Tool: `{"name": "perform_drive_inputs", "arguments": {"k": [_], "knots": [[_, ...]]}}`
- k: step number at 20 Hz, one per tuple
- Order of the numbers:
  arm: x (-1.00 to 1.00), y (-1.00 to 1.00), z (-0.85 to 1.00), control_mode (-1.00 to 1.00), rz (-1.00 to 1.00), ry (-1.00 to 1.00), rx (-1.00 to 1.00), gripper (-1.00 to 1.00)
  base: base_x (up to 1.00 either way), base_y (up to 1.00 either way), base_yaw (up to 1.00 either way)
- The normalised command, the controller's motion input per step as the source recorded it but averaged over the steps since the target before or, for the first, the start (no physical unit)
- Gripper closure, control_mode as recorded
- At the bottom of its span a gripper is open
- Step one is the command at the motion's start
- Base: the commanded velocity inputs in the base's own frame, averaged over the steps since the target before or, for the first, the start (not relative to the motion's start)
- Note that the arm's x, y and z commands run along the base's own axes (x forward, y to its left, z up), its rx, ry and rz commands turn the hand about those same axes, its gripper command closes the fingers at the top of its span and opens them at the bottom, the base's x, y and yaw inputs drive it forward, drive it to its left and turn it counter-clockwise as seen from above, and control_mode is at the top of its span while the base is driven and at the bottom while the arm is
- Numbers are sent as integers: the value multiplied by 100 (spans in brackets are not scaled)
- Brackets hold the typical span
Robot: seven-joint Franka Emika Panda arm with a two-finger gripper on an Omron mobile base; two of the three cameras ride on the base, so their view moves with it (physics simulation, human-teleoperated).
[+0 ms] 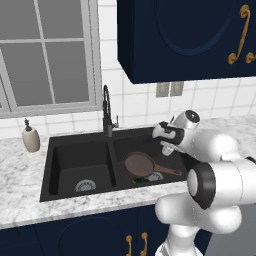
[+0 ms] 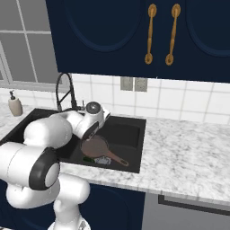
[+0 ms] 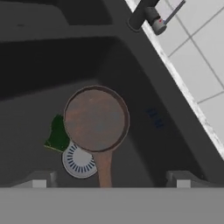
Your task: Pick the pan and sponge and place them into the sink. Then turn on the water.
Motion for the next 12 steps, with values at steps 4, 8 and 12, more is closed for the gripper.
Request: {"name": "perform_drive_inputs", "arguments": {"k": [4,8,12], "knots": [[0,0,58,-100,-8,1,1,-100,0,0,0],[0,0,8,-100,-13,6,8,-100,0,0,0],[0,1,0,-100,-2,0,1,-100,0,0,0]]}}
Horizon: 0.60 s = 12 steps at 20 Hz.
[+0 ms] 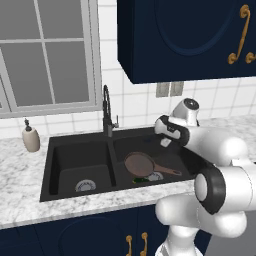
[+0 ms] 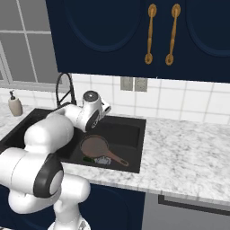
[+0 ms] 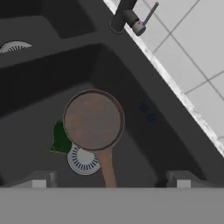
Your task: Pick the pan and sponge and place them into the sink. Then turn on the water.
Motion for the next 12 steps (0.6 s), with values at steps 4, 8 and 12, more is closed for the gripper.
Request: {"name": "perform_drive_inputs", "arguments": {"k": [4,8,12], "knots": [[-5,40,0,-100,-40,-1,5,-100,0,0,0],[-1,25,0,-100,-67,7,9,-100,0,0,0],[-2,17,0,-100,-67,7,20,-100,0,0,0]]}}
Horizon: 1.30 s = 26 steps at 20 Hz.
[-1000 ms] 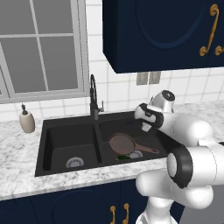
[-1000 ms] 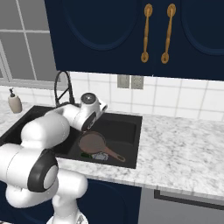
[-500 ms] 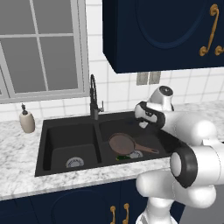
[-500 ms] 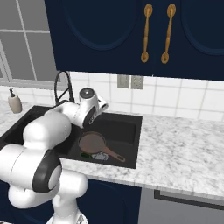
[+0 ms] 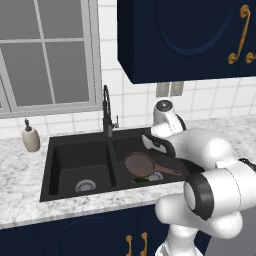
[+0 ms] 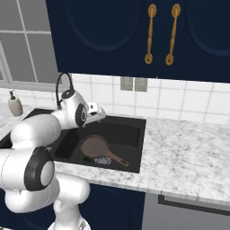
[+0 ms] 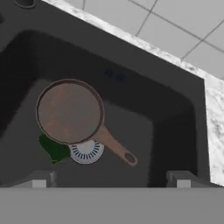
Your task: Pick the pan and sponge and place them into the sink. Then turn on the water.
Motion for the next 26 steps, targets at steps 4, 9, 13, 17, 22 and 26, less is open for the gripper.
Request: {"name": "perform_drive_inputs", "arguments": {"k": [4,9,13,17,22,26], "knots": [[7,8,4,-100,-44,13,28,-100,0,0,0],[24,-25,7,-100,-2,24,20,-100,0,0,0],[0,-6,0,-100,0,3,27,-100,0,0,0],[0,0,-3,-100,0,-4,8,-100,0,0,0],[0,0,0,-100,0,0,1,-100,0,0,0],[0,-1,0,-100,0,0,9,-100,0,0,0]]}}
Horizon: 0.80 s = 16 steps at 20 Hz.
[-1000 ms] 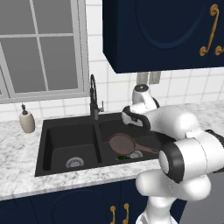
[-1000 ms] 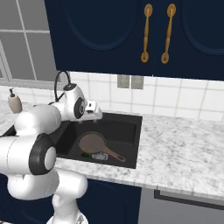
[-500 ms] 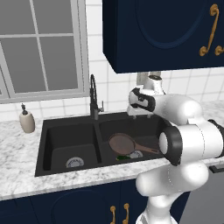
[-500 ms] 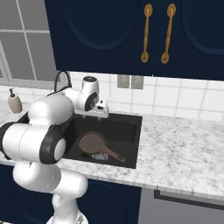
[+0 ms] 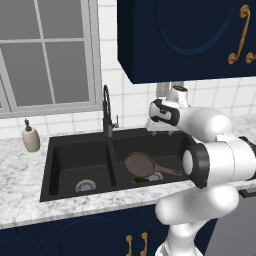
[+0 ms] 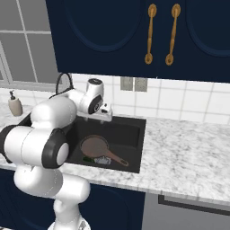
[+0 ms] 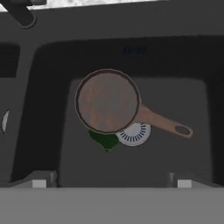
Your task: Pick the pan and sponge and place them into the sink. Then turn on the water.
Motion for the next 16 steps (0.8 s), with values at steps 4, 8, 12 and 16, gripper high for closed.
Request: {"name": "perform_drive_inputs", "arguments": {"k": [4,8,12,16], "knots": [[0,0,-1,-100,0,-11,38,-100,0,0,0],[5,0,1,-100,0,-2,32,-100,0,0,0],[2,1,0,-100,0,0,5,-100,0,0,0],[0,3,0,-100,0,-2,1,-100,0,0,0]]}}
